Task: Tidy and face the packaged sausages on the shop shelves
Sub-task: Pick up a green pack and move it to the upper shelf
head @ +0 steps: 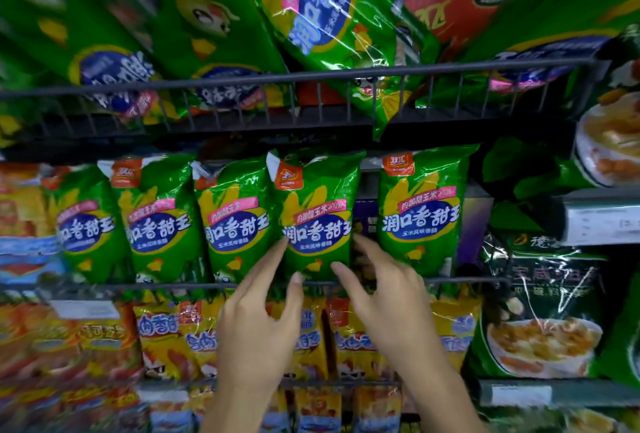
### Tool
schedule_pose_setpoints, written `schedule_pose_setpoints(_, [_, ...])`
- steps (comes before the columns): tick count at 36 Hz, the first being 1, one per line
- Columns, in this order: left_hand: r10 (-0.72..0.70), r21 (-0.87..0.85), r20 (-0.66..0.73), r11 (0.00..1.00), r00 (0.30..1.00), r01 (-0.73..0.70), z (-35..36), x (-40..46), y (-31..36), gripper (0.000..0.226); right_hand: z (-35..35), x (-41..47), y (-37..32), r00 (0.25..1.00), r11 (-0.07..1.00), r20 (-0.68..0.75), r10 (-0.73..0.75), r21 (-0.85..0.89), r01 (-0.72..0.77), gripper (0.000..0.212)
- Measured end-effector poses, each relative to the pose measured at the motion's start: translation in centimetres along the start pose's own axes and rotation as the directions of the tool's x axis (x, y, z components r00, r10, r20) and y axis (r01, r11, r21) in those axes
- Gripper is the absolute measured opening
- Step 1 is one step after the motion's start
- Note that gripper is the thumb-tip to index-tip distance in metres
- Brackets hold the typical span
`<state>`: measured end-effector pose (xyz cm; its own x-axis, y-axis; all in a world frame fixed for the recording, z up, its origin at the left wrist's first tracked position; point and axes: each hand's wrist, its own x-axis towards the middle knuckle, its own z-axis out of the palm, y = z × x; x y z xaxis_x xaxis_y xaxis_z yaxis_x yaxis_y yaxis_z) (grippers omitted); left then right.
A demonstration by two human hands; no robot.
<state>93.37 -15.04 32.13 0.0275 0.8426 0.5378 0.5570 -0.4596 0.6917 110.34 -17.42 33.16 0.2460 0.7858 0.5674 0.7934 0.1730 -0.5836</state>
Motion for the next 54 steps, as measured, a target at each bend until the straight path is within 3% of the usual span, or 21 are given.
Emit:
schedule_pose_setpoints(6, [0.069,-0.107,-0.07,0.991,0.995,-0.076,0.6,-0.7,0.4,0.047,1.3,0.8,0.1,0.998,0.999,-0.052,0.043,-0.008,-0.043,0.055])
schedule_pose_setpoints(12, [0.108,-0.211,-0.023,0.971,0.994,-0.11,0.7,-0.6,0.3,0.052,0.3,1.1,-0.3,0.994,0.998,-0.103,0.035,0.048,-0.03,0.044])
schedule_pose_setpoints(16, [0.123,-0.118,0.05,0.986,0.991,-0.117,1.0,-0.2,-0.2,0.052,0.4,1.0,0.3,0.998,0.997,-0.021,0.063,-0.04,-0.064,0.048])
schedule_pose_setpoints(22, [0.136,-0.006,0.142,0.991,0.98,-0.137,1.3,-0.9,-0.7,0.064,0.6,0.4,0.1,0.996,0.993,-0.005,0.09,-0.082,-0.091,0.056])
schedule_pose_setpoints(26, [0.132,-0.053,0.154,0.991,0.979,-0.125,0.2,-0.9,-0.8,0.055,-0.1,0.0,0.1,0.994,0.993,0.022,0.103,-0.056,-0.102,0.059])
schedule_pose_setpoints(30, [0.197,-0.067,0.058,0.979,0.979,-0.193,-0.5,-0.8,-0.7,0.035,-2.0,-0.6,-0.6,0.995,0.993,-0.049,0.083,0.084,-0.079,0.053])
schedule_pose_setpoints(34, [0.323,-0.11,-0.001,0.941,0.946,-0.321,-1.4,0.4,1.7,0.041,-5.6,-0.2,-2.0,0.983,0.974,-0.185,0.018,0.226,0.025,0.049])
schedule_pose_setpoints(41, [0.565,-0.216,0.013,0.807,0.825,-0.549,-3.8,4.8,9.1,0.042,-14.1,1.8,-2.8,0.909,0.954,-0.406,-0.095,0.223,0.199,0.042])
schedule_pose_setpoints(48, [0.74,-0.169,0.006,0.664,0.673,-0.729,-5.0,8.3,16.6,0.049,-21.0,4.4,-1.9,0.859,0.953,-0.49,-0.148,0.162,0.256,0.039])
schedule_pose_setpoints(54, [0.723,-0.201,0.062,0.684,0.688,-0.701,-3.7,10.8,21.8,0.066,-24.2,6.4,-0.1,0.908,0.936,-0.414,-0.058,0.294,0.194,0.047])
